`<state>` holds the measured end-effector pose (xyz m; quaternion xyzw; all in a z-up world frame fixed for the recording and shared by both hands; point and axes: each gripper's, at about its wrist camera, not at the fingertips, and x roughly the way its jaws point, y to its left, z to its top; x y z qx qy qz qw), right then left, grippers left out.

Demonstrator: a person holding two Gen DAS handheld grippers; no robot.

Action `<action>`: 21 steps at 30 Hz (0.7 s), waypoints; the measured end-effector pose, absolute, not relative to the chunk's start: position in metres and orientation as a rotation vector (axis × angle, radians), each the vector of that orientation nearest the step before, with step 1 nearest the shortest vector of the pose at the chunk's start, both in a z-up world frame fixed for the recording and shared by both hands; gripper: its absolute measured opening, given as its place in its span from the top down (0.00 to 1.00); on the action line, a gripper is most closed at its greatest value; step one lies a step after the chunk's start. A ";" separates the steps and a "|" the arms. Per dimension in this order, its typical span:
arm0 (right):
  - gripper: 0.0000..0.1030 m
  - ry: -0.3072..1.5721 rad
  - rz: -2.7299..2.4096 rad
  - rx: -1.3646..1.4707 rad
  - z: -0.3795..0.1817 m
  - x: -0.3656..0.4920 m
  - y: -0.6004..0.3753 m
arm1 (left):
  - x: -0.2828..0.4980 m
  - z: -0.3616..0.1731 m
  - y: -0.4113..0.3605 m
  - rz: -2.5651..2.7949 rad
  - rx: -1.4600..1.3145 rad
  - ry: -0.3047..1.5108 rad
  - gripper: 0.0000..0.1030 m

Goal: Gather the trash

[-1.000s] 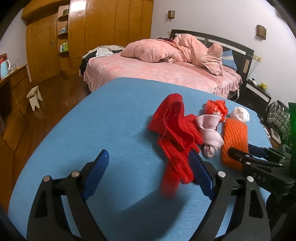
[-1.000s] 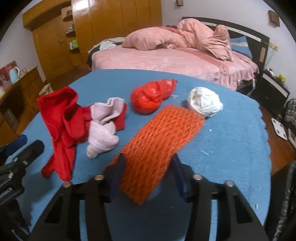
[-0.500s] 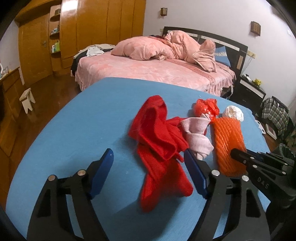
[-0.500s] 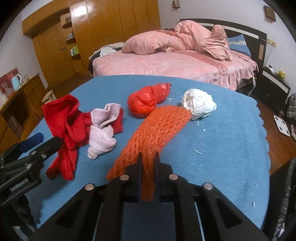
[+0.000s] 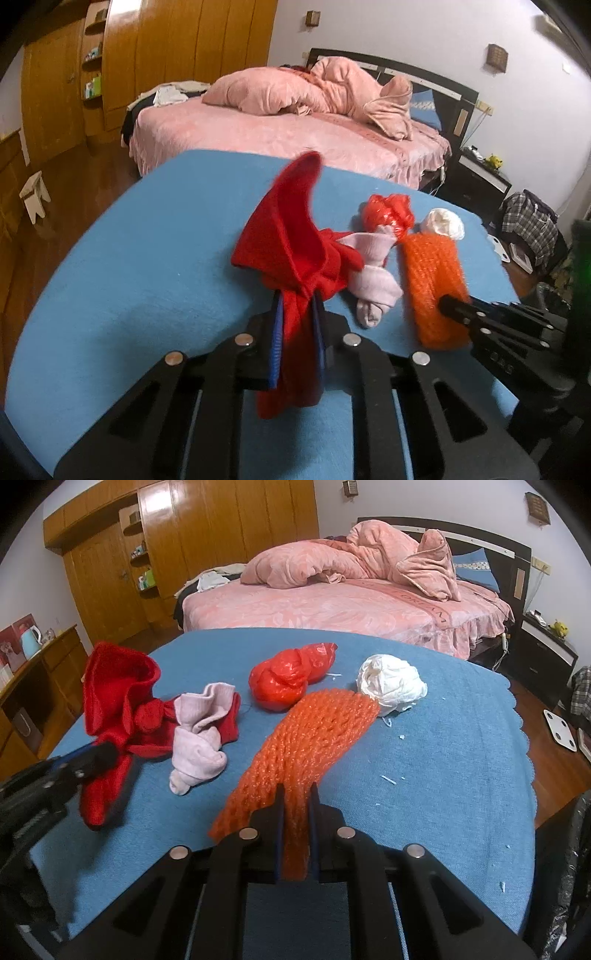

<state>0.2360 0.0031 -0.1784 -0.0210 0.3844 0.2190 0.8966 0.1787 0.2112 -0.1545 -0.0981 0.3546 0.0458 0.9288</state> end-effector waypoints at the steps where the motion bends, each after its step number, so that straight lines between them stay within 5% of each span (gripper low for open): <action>1: 0.89 0.792 0.452 -0.044 -0.177 0.235 0.002 | 0.175 -0.152 0.210 0.089 -0.201 0.721 0.87; 21: 0.89 0.795 0.395 -0.054 -0.178 0.219 -0.039 | 0.163 -0.164 0.190 0.042 -0.204 0.767 0.79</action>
